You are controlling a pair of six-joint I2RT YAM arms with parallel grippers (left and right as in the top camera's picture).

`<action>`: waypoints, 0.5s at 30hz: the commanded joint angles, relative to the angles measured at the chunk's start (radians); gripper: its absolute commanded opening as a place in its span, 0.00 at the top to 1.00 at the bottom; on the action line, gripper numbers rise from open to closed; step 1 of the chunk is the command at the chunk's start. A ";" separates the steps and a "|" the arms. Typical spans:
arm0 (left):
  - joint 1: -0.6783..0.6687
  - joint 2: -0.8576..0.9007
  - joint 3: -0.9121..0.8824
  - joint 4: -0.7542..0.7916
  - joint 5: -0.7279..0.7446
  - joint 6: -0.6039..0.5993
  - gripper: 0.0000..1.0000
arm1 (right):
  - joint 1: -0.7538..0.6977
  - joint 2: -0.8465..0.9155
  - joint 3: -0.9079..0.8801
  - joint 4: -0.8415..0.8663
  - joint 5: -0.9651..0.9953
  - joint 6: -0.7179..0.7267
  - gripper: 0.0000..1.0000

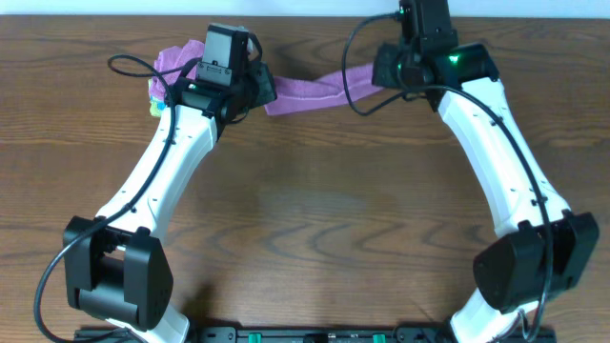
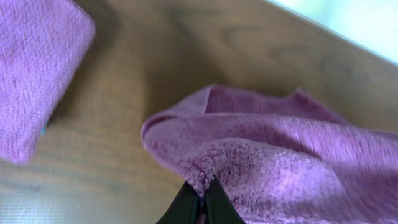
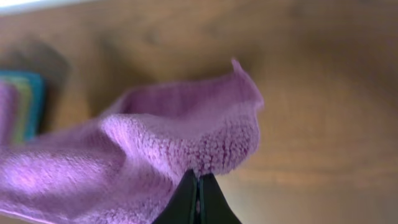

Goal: Fold the cloth
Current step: 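Stretch the purple cloth between both grippers, pulling left gripper leftward, then lower the stretched cloth flat onto the table center with both grippers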

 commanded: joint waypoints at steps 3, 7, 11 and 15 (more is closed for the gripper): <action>0.006 -0.016 0.020 -0.110 0.063 0.032 0.94 | 0.003 -0.048 0.003 -0.105 -0.001 -0.036 0.99; 0.005 -0.016 0.020 -0.230 0.067 0.046 0.94 | 0.003 -0.061 0.002 -0.197 -0.001 -0.046 0.99; -0.016 -0.016 0.000 -0.287 0.075 0.050 0.94 | 0.003 -0.061 -0.026 -0.239 -0.008 -0.045 0.99; -0.048 -0.019 -0.064 -0.289 0.089 0.042 0.94 | 0.003 -0.074 -0.108 -0.244 -0.021 -0.038 0.99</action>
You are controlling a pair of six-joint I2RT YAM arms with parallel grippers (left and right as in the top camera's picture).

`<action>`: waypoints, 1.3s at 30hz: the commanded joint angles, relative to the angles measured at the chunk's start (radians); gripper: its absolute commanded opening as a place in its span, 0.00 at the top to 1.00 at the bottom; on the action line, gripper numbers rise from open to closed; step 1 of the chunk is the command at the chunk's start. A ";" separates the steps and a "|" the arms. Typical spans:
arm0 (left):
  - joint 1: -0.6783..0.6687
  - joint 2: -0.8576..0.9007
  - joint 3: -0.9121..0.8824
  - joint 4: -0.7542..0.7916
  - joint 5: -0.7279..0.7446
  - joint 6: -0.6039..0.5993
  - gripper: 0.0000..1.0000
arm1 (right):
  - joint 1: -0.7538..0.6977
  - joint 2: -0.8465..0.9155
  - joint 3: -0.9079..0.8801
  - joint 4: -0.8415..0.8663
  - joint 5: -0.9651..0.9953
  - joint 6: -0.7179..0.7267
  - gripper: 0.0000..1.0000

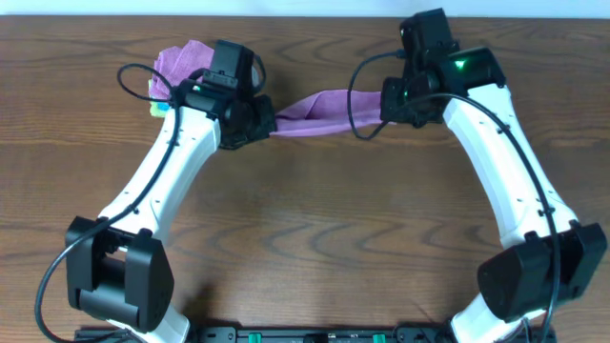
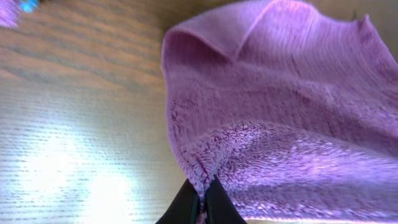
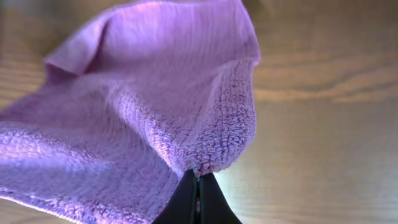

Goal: Fold the cloth
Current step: 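Lower the stretched cloth flat onto the table center with both grippers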

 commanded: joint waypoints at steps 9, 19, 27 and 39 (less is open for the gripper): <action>-0.045 -0.086 -0.236 0.047 0.023 -0.019 0.94 | 0.003 -0.180 -0.401 0.127 -0.038 0.014 0.99; -0.117 -0.139 -0.438 0.099 0.089 -0.073 0.94 | 0.034 -0.290 -0.684 0.196 -0.078 0.080 0.99; -0.203 -0.142 -0.552 0.141 0.084 -0.142 0.94 | 0.075 -0.329 -0.808 0.241 -0.071 0.123 0.99; -0.206 -0.224 -0.609 0.153 0.040 -0.140 0.90 | 0.074 -0.397 -0.837 0.227 -0.045 0.123 0.68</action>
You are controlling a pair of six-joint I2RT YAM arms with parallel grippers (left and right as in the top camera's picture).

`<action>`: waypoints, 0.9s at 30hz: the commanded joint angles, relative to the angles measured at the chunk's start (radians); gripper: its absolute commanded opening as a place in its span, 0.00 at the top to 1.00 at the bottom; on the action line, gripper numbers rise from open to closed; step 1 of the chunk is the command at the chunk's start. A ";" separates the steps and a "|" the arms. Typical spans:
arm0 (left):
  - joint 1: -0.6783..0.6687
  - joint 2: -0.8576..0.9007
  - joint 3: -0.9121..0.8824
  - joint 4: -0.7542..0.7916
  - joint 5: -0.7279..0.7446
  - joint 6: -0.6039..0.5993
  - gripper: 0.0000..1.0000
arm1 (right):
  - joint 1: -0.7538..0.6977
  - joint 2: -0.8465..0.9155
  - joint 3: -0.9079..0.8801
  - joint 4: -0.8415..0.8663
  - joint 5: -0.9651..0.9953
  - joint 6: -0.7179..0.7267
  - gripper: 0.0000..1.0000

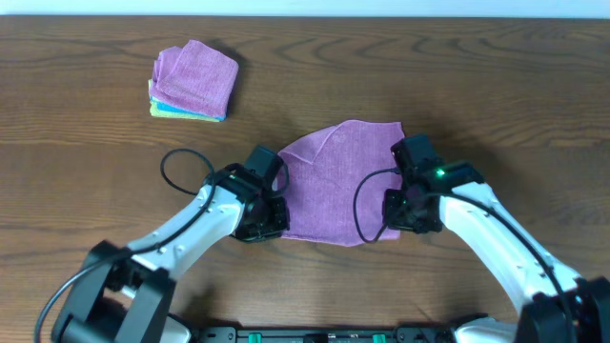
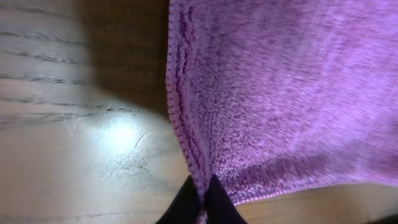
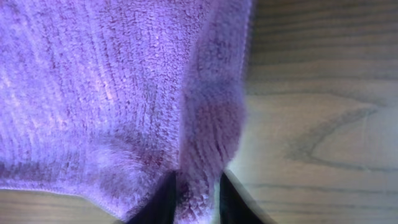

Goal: Fold the cloth

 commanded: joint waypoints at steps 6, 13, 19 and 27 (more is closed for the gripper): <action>-0.002 -0.164 -0.001 -0.032 -0.072 0.002 0.40 | 0.010 -0.213 -0.002 -0.015 0.008 0.012 0.35; -0.002 -0.206 0.000 -0.057 -0.099 0.002 0.27 | 0.010 -0.238 -0.003 0.169 -0.054 0.012 0.22; -0.002 -0.214 0.006 -0.052 -0.095 0.001 0.28 | 0.010 -0.021 -0.003 0.528 -0.192 0.040 0.25; -0.002 -0.300 0.023 -0.030 -0.083 0.002 0.26 | 0.020 0.289 -0.002 0.946 -0.333 0.186 0.31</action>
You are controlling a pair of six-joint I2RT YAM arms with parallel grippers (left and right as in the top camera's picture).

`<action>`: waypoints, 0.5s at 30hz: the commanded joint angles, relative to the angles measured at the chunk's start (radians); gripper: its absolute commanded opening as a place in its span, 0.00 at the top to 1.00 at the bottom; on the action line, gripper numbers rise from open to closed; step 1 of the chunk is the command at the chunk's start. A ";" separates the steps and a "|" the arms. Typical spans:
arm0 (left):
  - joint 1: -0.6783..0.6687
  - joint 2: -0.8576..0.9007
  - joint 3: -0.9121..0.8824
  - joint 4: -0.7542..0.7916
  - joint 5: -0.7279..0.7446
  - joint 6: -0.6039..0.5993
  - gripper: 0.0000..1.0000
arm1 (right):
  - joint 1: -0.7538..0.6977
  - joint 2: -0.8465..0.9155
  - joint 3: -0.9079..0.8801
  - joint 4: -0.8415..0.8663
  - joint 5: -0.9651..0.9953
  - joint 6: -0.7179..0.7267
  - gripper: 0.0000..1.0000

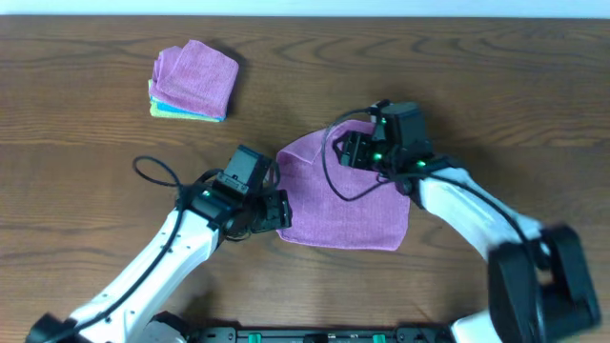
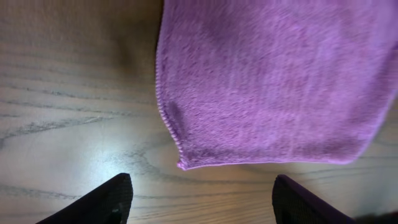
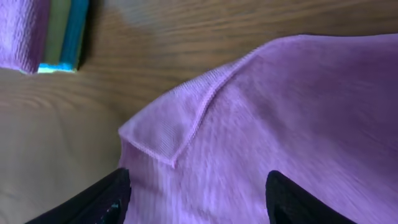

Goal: Fold the cloth

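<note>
The purple cloth lies spread flat on the wooden table. Its far left corner is turned over onto itself. My left gripper is open just off the cloth's near left corner, with nothing between its fingers. My right gripper is open above the cloth's far part, close to the turned-over corner, and it holds nothing. In the left wrist view the cloth fills the upper part; in the right wrist view the cloth fills the right side.
A stack of folded cloths, purple on top with blue and green beneath, sits at the far left of the table; the stack also shows in the right wrist view. Bare wood surrounds the cloth.
My left gripper was shut on the near left corner and is now open just off it. My right gripper has gone from the near right corner to the far left part, wide open.
Both grippers held the cloth stretched in the air at the table's far side, beside the stack. Then it hung a little nearer. Later it lay spread mid-table with both grippers at its near corners. Now both are open and the cloth lies free.
</note>
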 commanded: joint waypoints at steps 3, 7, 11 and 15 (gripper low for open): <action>-0.001 -0.074 0.019 -0.002 0.006 0.003 0.24 | 0.027 0.124 0.000 0.157 -0.080 0.135 0.32; -0.001 -0.108 0.019 -0.001 0.021 0.003 0.23 | 0.050 0.190 0.020 0.220 -0.079 0.159 0.33; -0.001 -0.130 0.019 -0.001 0.031 -0.002 0.23 | 0.060 0.228 0.062 0.222 -0.070 0.159 0.34; 0.000 -0.143 0.019 -0.001 0.054 -0.005 0.23 | 0.061 0.255 0.096 0.222 -0.041 0.158 0.36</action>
